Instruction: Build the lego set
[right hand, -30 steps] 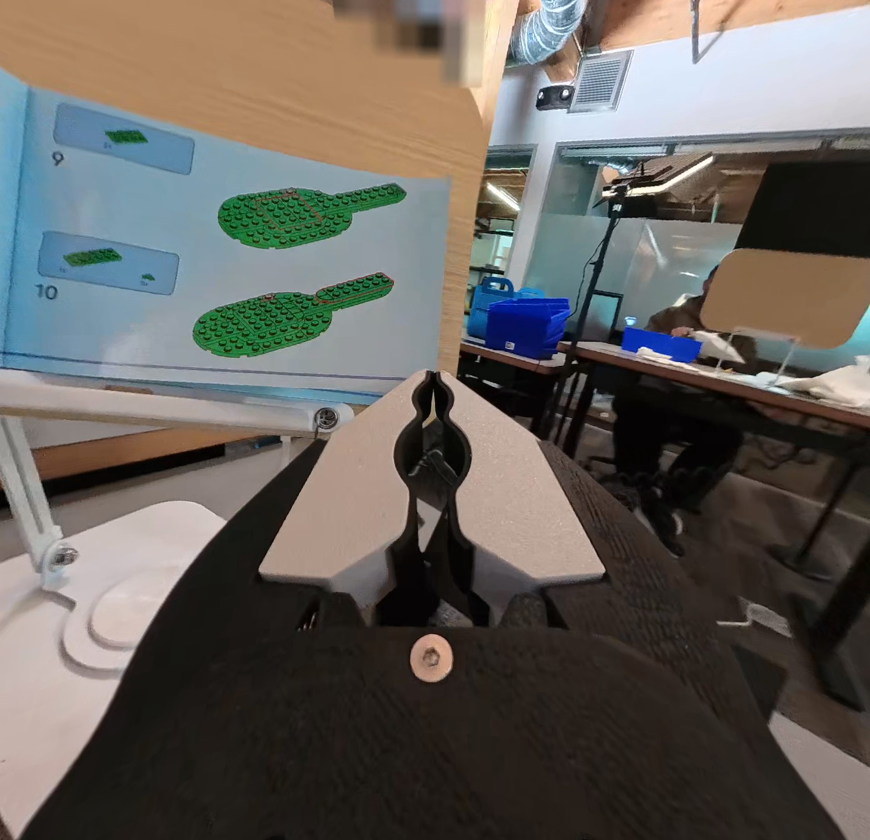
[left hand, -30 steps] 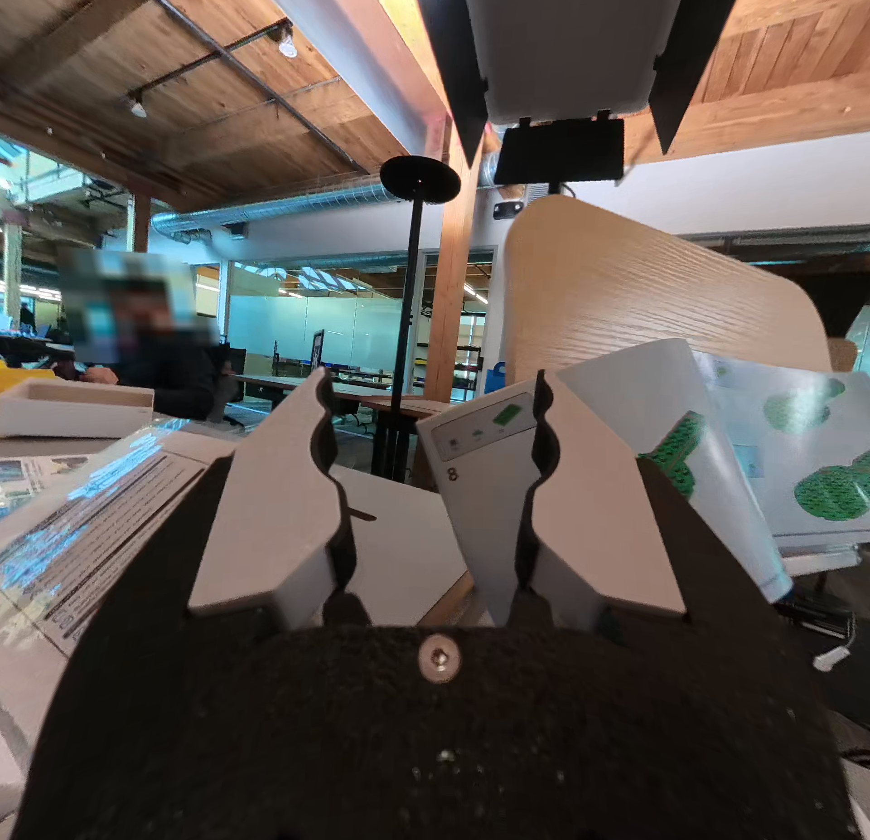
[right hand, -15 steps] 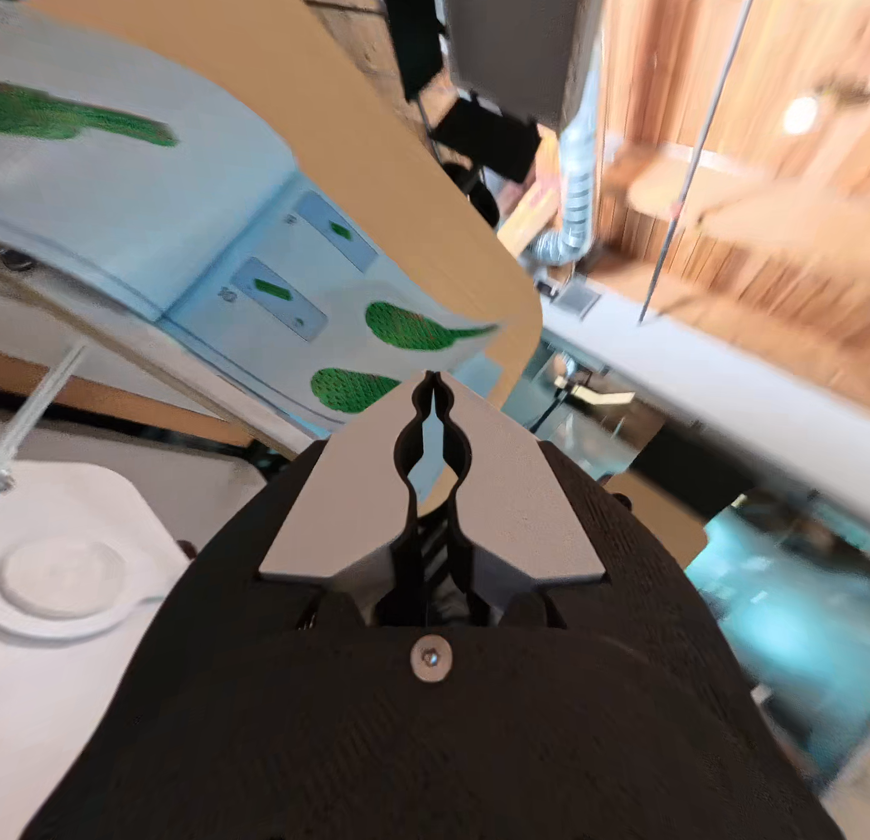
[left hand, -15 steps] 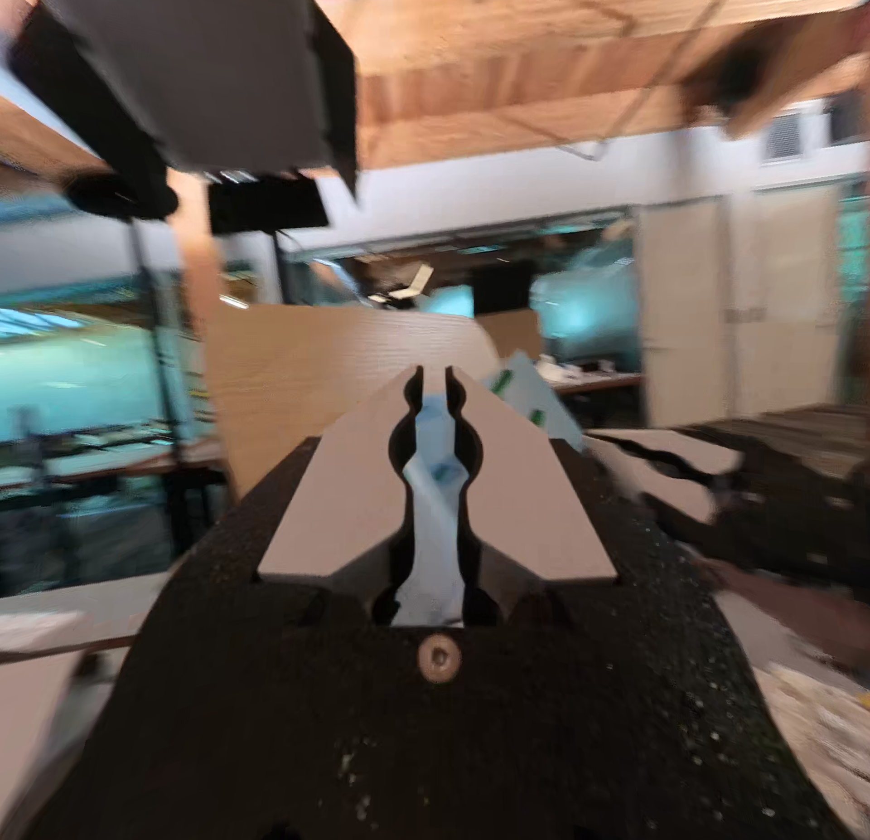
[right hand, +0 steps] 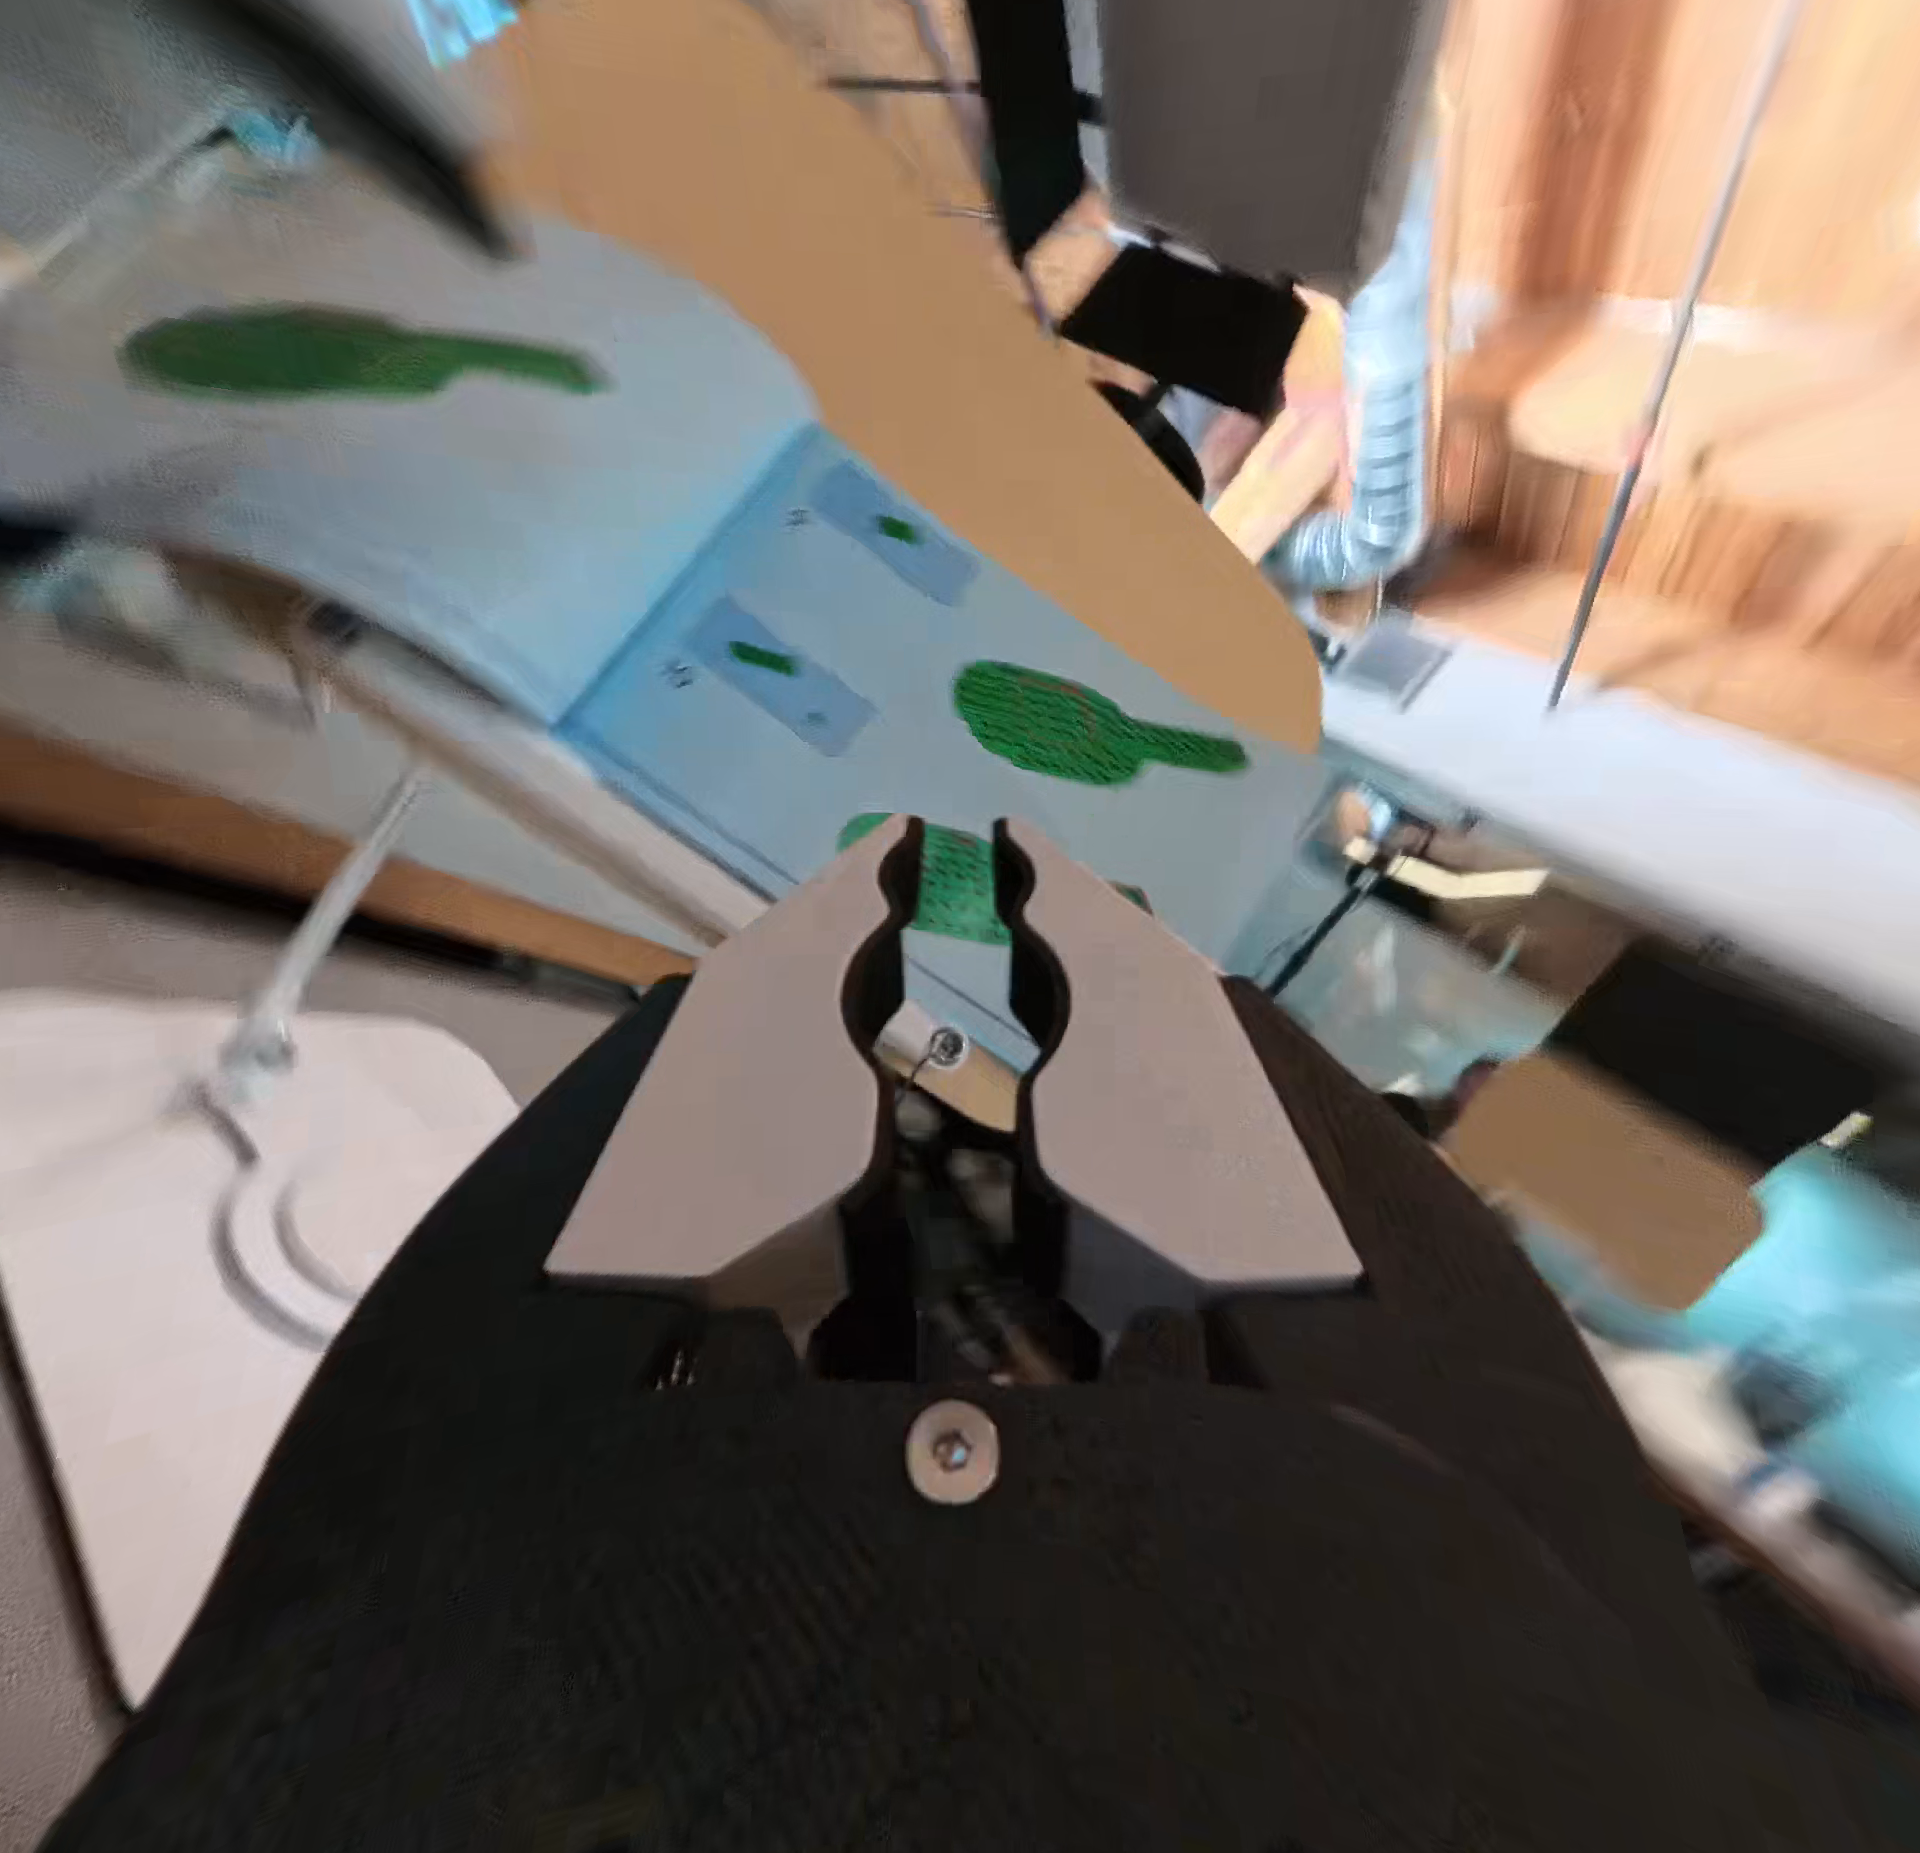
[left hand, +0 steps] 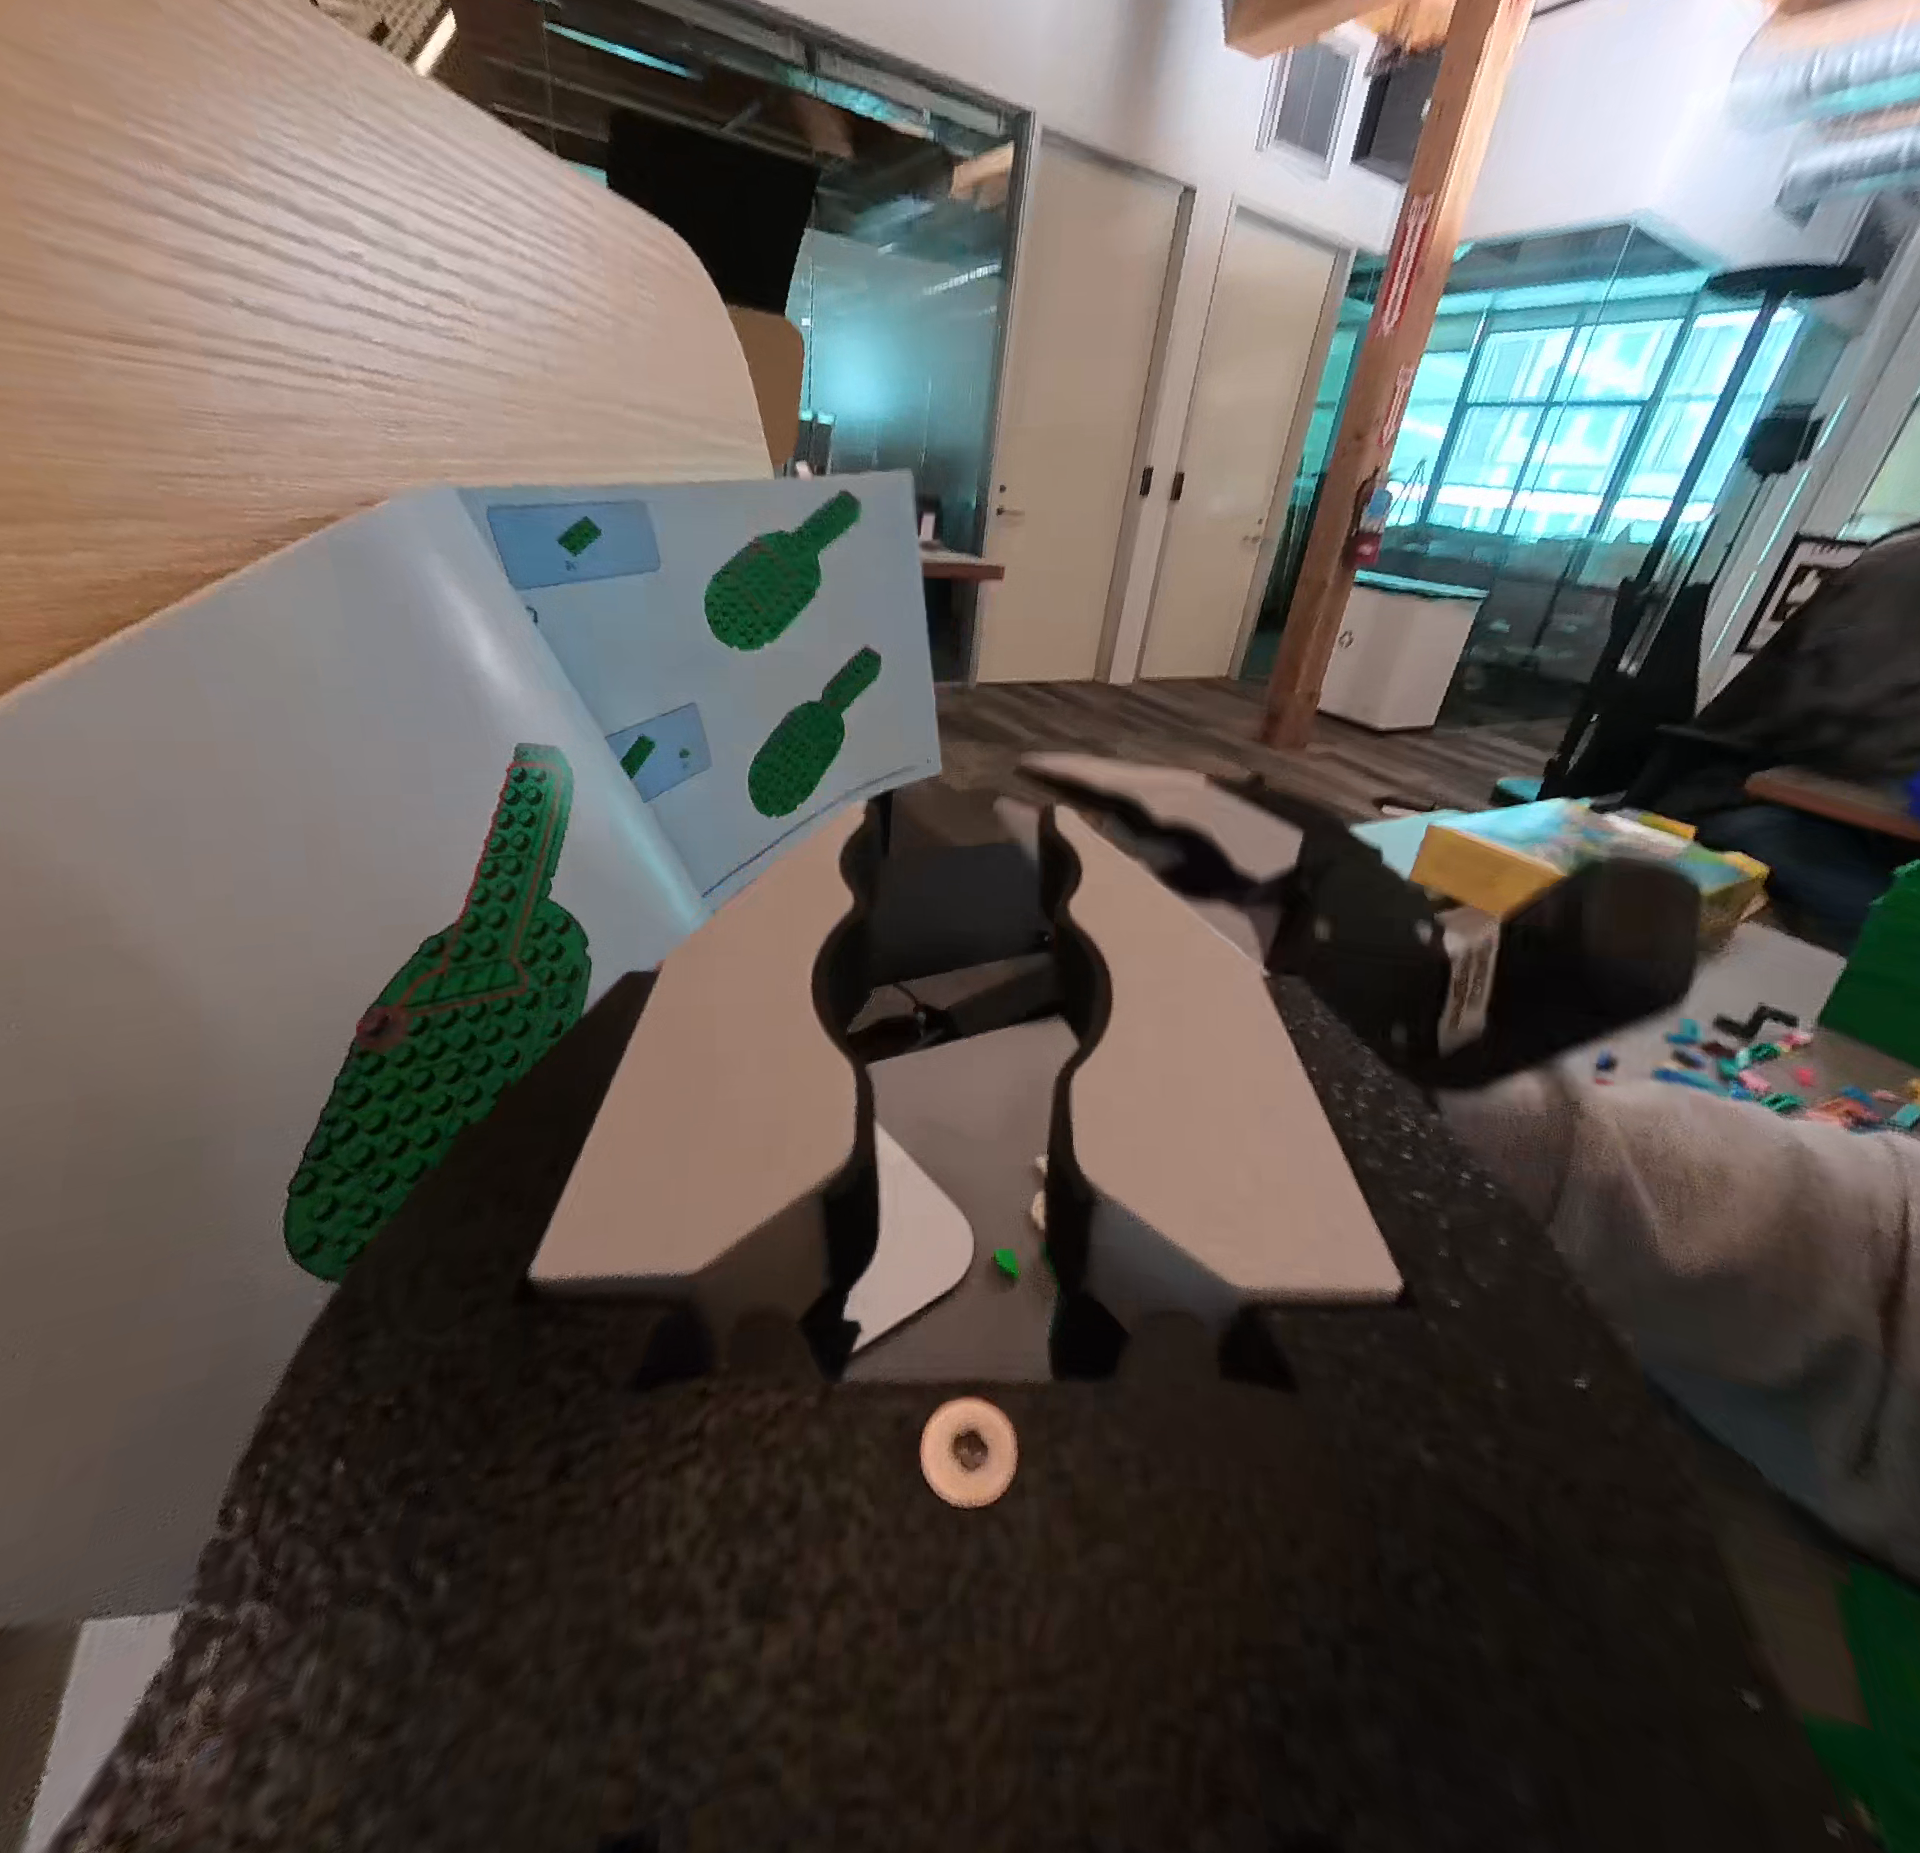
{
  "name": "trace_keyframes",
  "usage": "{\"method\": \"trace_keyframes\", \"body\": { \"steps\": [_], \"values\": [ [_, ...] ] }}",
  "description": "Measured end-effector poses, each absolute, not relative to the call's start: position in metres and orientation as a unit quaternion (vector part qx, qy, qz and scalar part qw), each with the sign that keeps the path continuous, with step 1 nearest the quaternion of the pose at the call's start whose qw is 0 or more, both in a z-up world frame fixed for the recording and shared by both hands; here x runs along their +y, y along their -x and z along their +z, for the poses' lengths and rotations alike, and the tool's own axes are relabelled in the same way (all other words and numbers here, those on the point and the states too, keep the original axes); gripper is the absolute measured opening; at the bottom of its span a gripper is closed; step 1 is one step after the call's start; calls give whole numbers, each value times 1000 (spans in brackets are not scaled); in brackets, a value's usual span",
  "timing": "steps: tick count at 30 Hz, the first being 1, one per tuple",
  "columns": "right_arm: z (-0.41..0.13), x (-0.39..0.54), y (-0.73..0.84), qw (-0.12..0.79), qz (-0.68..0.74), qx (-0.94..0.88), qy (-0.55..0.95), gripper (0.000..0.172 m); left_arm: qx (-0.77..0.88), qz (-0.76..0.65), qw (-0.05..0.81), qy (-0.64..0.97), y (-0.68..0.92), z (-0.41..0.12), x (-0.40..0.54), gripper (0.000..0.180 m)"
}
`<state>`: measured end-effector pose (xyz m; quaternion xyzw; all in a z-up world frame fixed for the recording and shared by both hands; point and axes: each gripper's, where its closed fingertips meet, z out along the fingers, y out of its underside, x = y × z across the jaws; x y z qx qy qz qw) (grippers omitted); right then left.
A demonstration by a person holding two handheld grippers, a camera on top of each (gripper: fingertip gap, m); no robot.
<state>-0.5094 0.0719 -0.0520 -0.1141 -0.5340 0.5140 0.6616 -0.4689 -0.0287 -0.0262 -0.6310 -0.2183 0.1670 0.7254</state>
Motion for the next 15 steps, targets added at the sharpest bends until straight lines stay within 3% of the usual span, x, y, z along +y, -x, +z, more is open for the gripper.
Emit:
{"method": "trace_keyframes", "body": {
  "steps": [2, 7, 12, 15],
  "values": [
    [-41, 101, 520, 614, 590, -491, 187, 30, -235, 186, 704, 645, 477, -36, -30, 21],
    [-47, 128, 557, 474, 679, -499, 256, 54, -288, 252, 639, 667, 503, -62, -43, 0],
    [-67, 122, 590, 345, 693, -559, 297, 68, -317, 298, 595, 676, 518, -77, -55, 0],
    [-82, 121, 606, 315, 672, -589, 321, 84, -328, 314, 575, 681, 523, -83, -60, 0]
  ]
}}
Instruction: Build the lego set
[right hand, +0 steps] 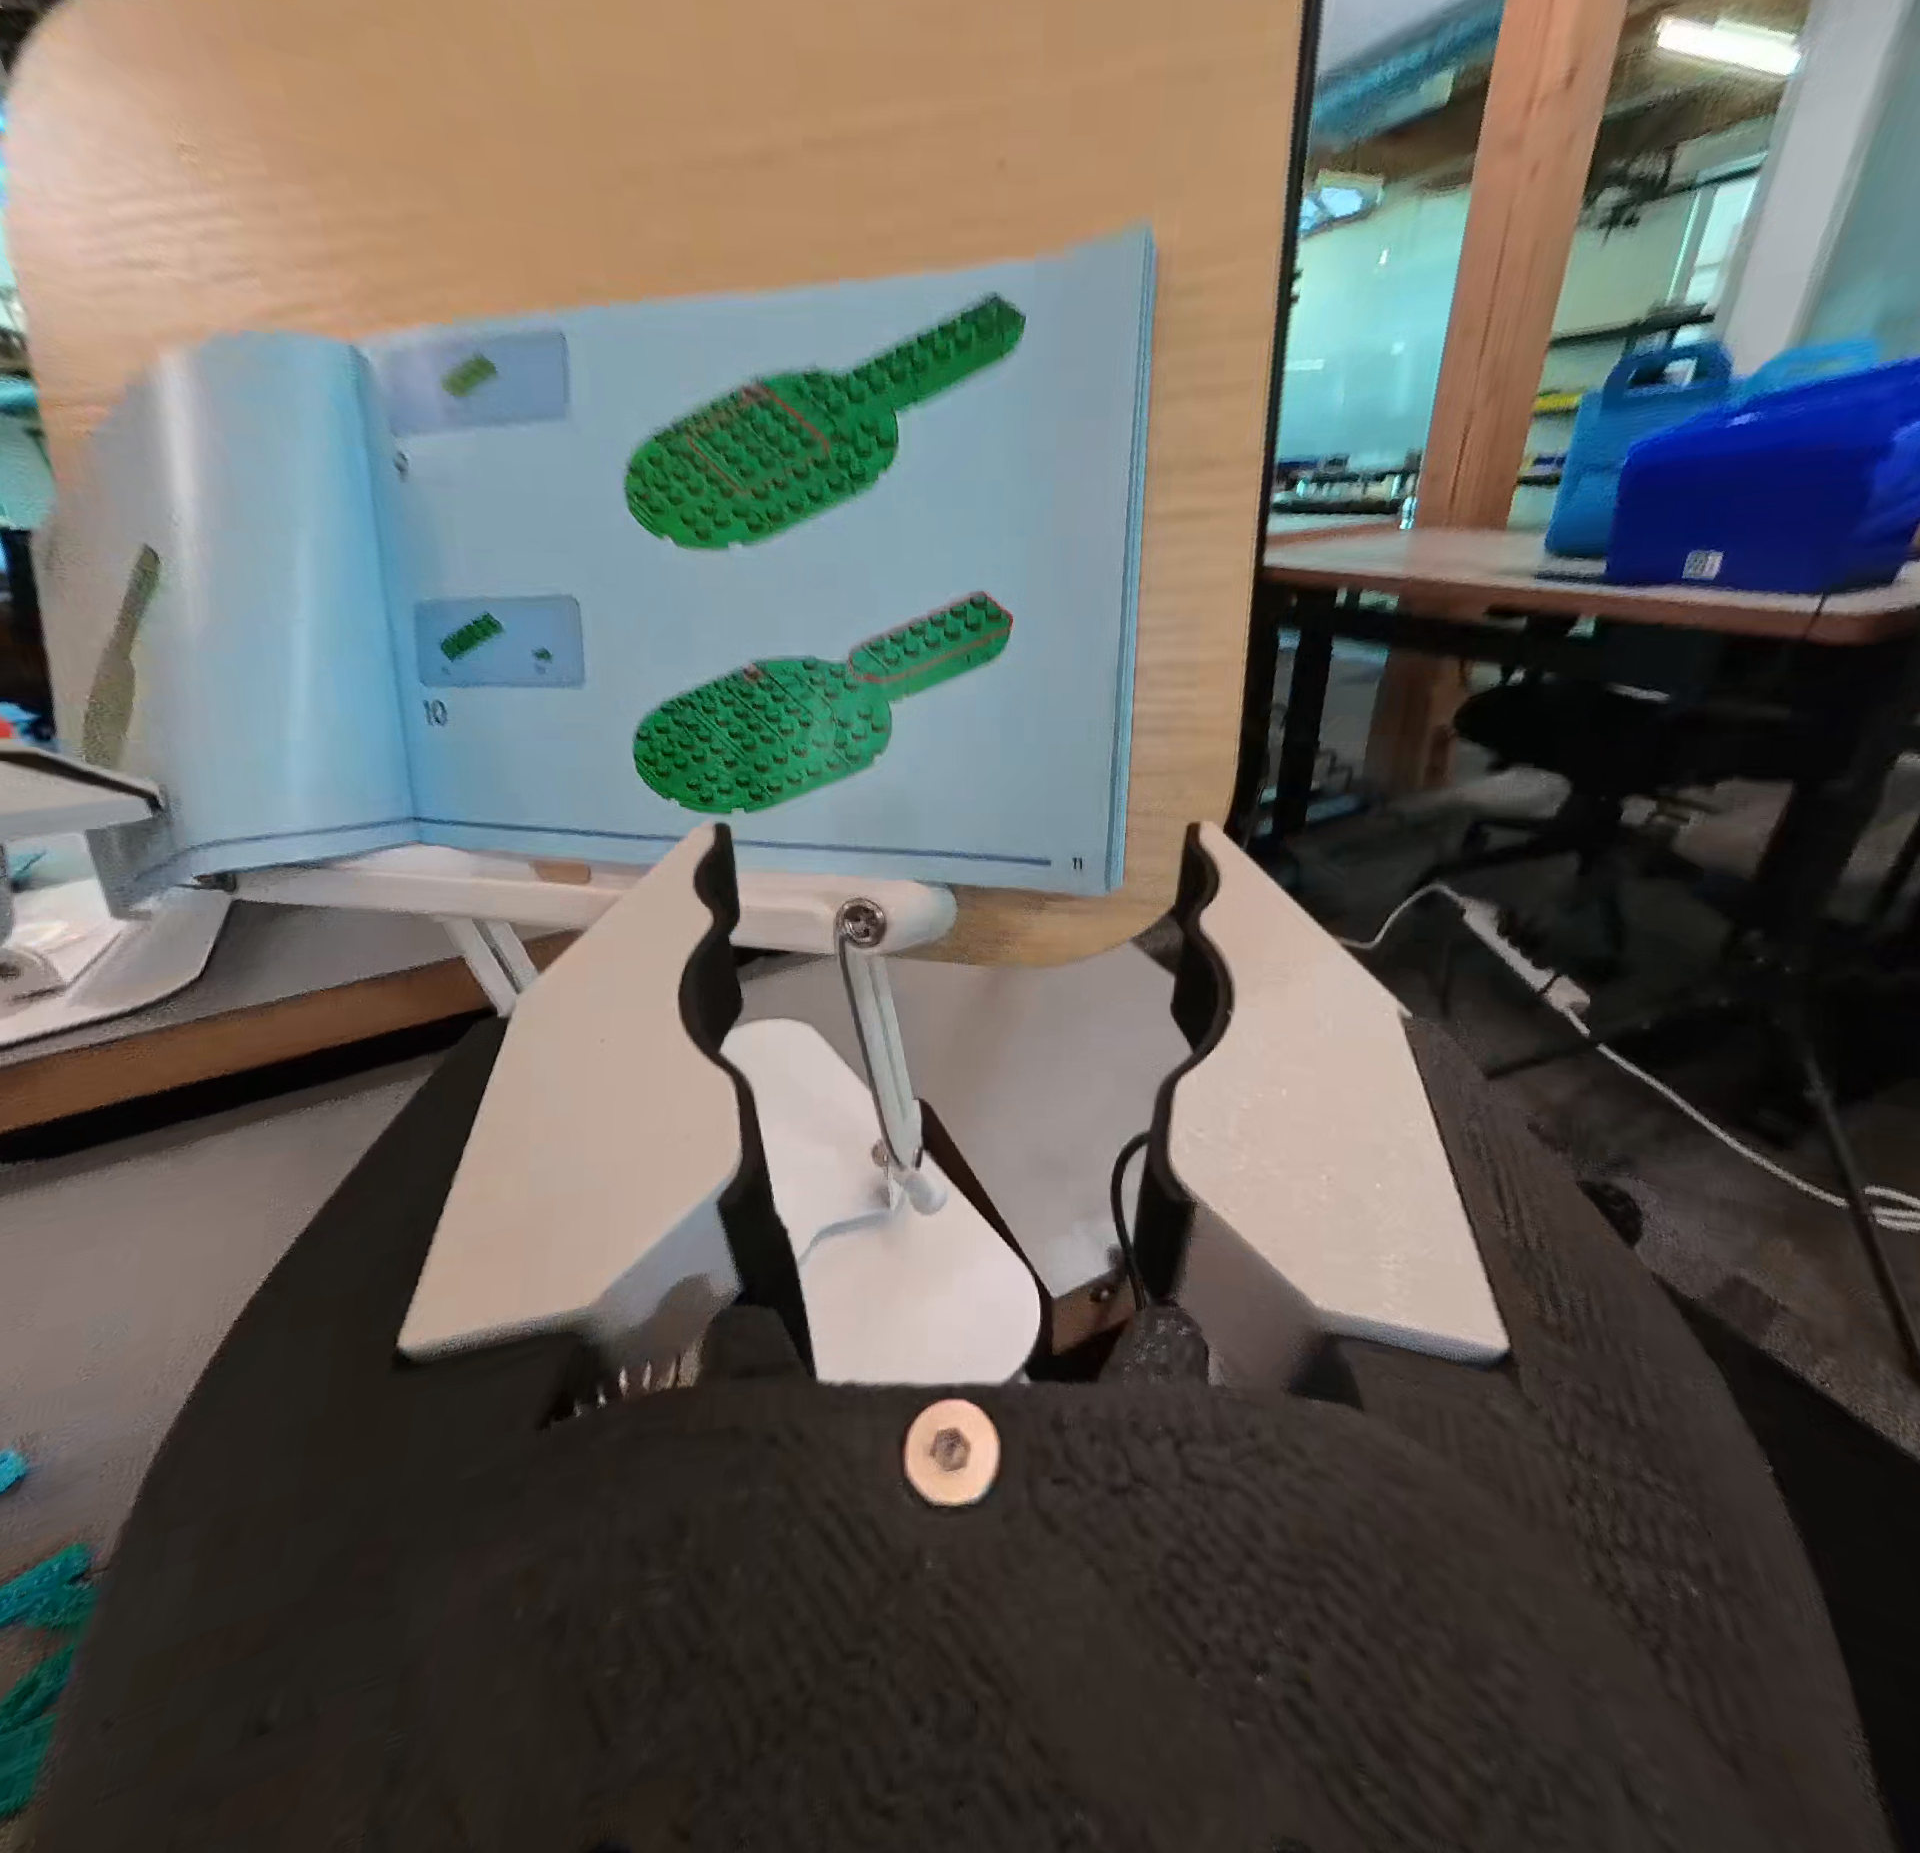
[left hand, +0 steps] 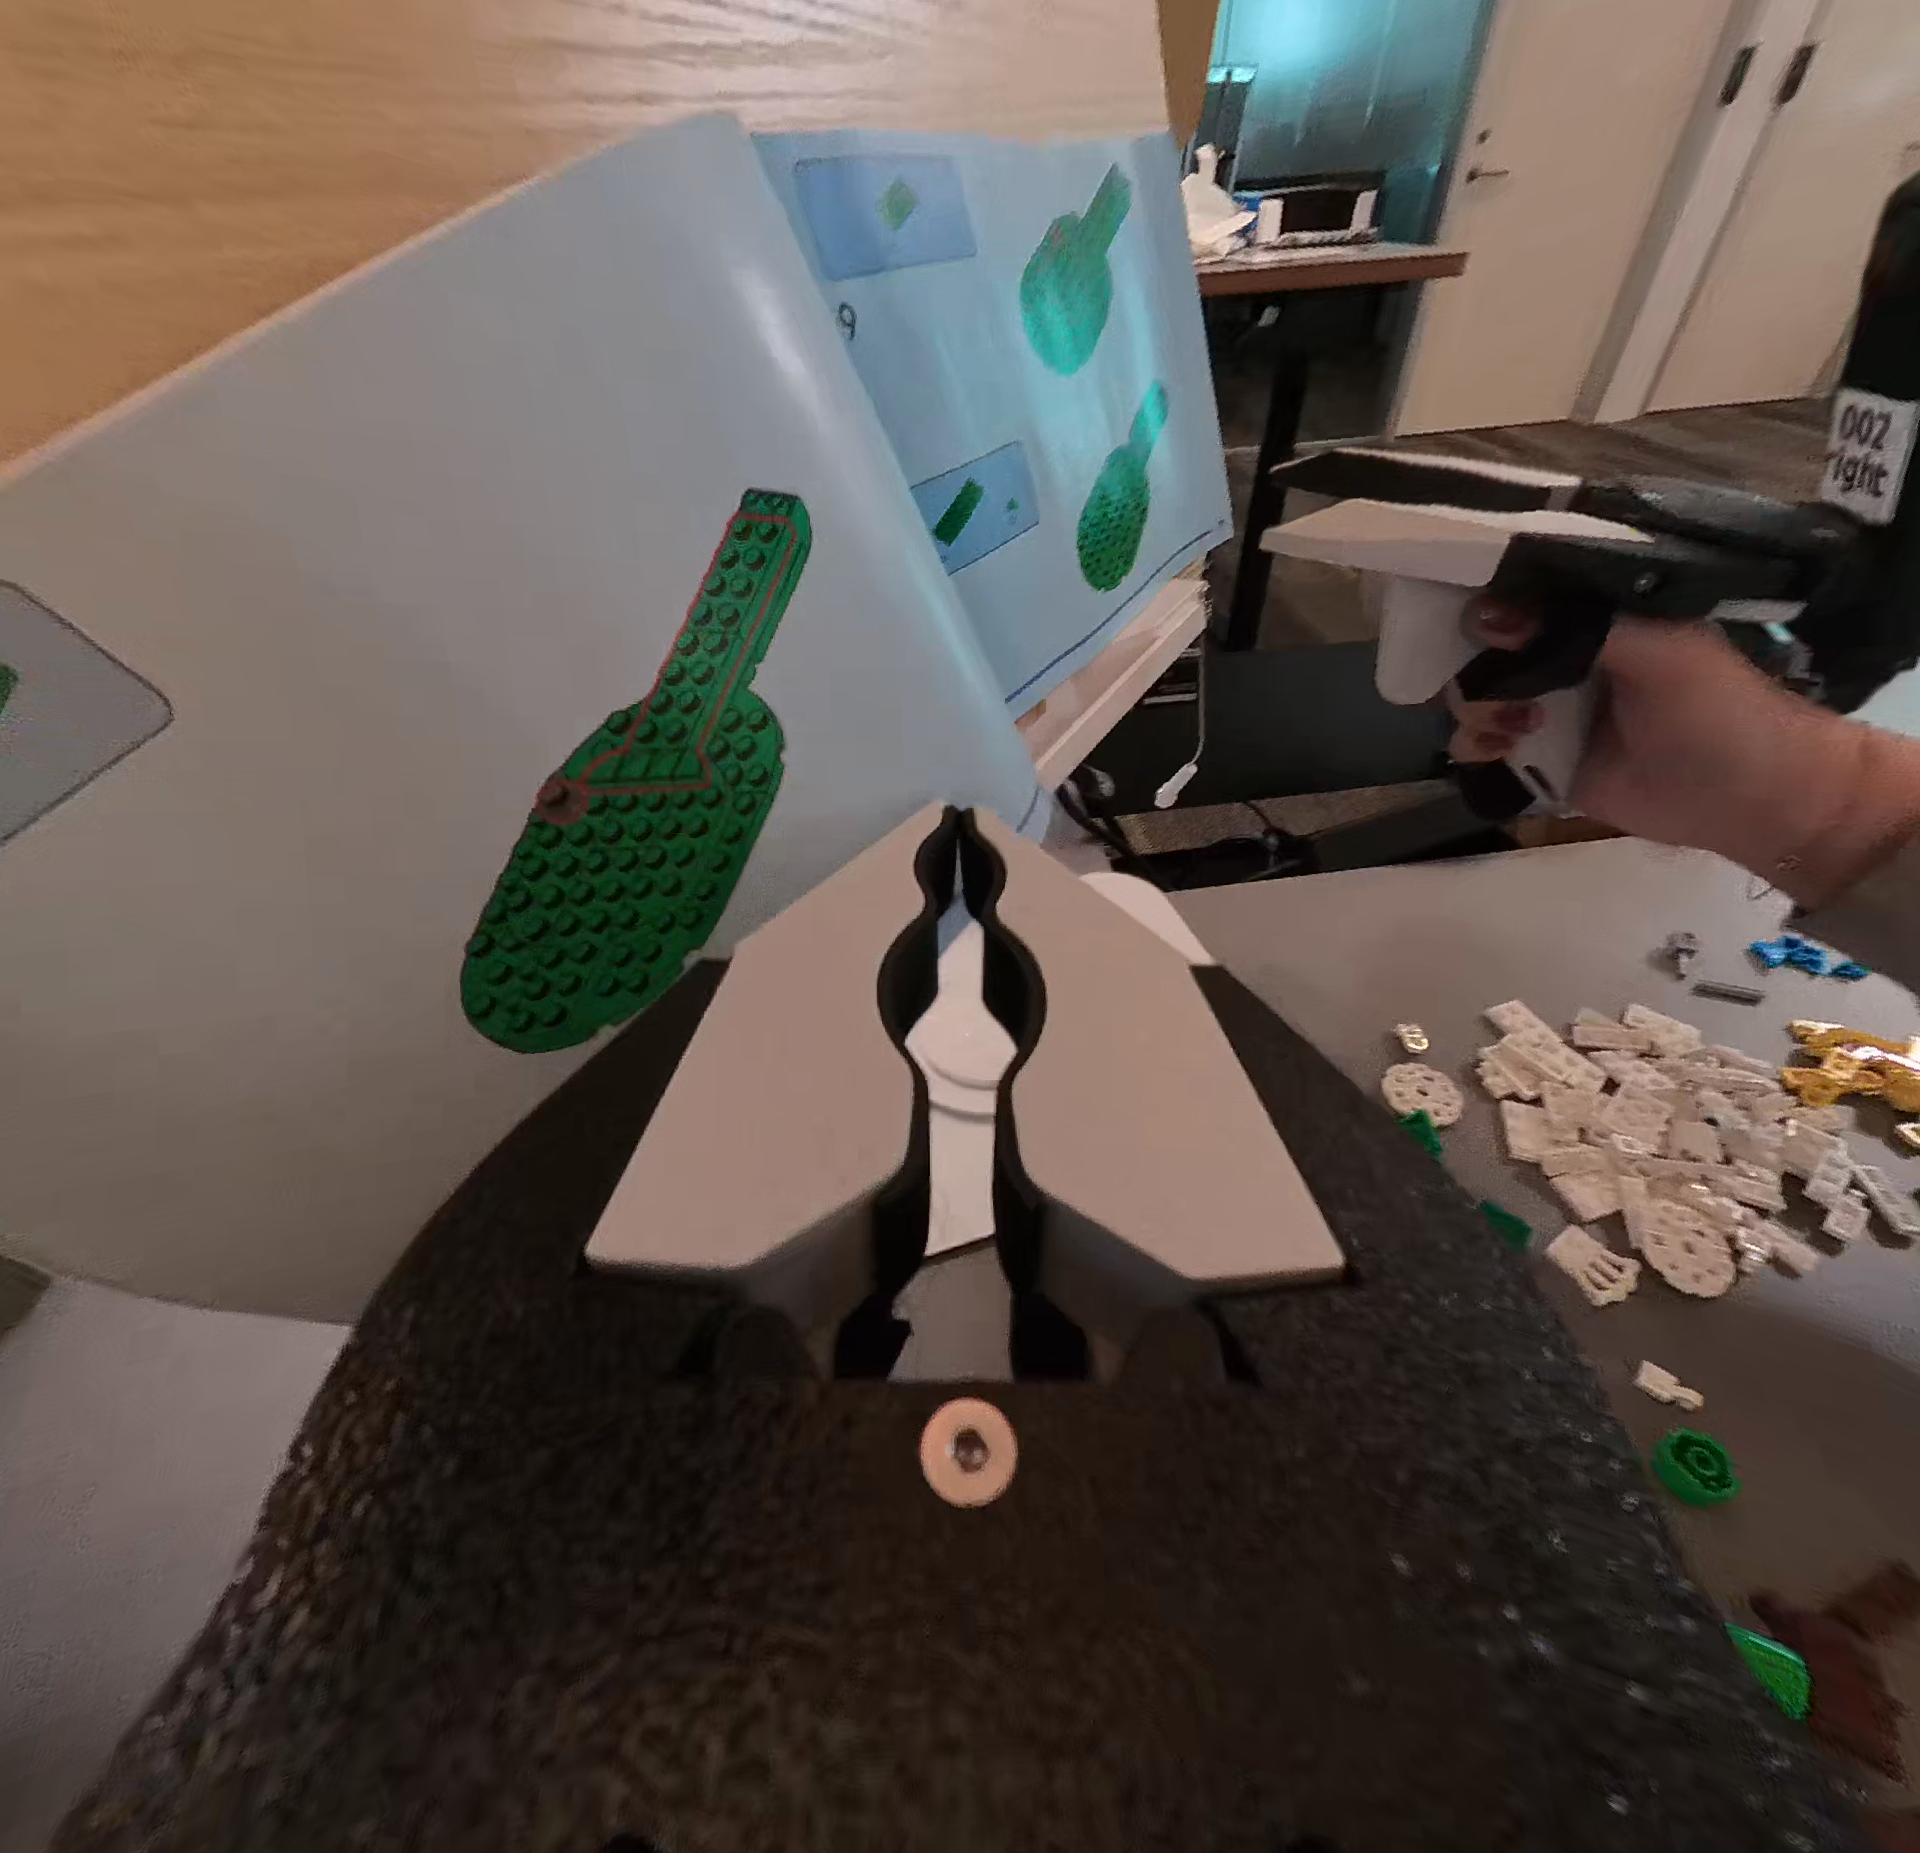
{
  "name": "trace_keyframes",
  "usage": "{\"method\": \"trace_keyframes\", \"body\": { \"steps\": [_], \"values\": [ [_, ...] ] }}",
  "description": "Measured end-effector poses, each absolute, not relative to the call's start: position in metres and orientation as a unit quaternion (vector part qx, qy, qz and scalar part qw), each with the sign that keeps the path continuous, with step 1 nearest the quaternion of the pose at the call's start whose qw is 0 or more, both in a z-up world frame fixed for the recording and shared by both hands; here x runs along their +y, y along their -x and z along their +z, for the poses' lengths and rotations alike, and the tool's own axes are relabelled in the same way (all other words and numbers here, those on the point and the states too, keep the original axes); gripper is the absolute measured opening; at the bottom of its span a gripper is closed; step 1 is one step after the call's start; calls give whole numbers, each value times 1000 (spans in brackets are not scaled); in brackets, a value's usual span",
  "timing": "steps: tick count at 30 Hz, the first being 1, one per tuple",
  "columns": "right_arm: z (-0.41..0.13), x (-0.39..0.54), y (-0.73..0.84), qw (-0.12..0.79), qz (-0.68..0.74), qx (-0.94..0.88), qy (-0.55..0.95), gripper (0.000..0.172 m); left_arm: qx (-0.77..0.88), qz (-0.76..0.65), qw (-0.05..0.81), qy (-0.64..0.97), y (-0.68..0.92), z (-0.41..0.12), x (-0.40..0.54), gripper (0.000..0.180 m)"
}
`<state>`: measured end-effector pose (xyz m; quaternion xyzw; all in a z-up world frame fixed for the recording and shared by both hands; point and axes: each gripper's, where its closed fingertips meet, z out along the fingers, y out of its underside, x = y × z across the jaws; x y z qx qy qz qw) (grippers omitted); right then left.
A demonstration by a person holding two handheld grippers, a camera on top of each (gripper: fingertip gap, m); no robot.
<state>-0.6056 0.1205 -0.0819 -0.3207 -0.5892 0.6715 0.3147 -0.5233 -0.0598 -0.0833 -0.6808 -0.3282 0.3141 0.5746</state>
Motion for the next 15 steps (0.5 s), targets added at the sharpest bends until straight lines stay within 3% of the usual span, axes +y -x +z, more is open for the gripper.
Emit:
{"method": "trace_keyframes", "body": {
  "steps": [10, 15],
  "values": [
    [-91, 110, 613, 310, 653, -613, 320, 80, -332, 328, 565, 680, 527, -87, -63, 0],
    [-87, 107, 605, 322, 653, -613, 306, 67, -329, 328, 568, 679, 526, -86, -62, 0]
  ]
}}
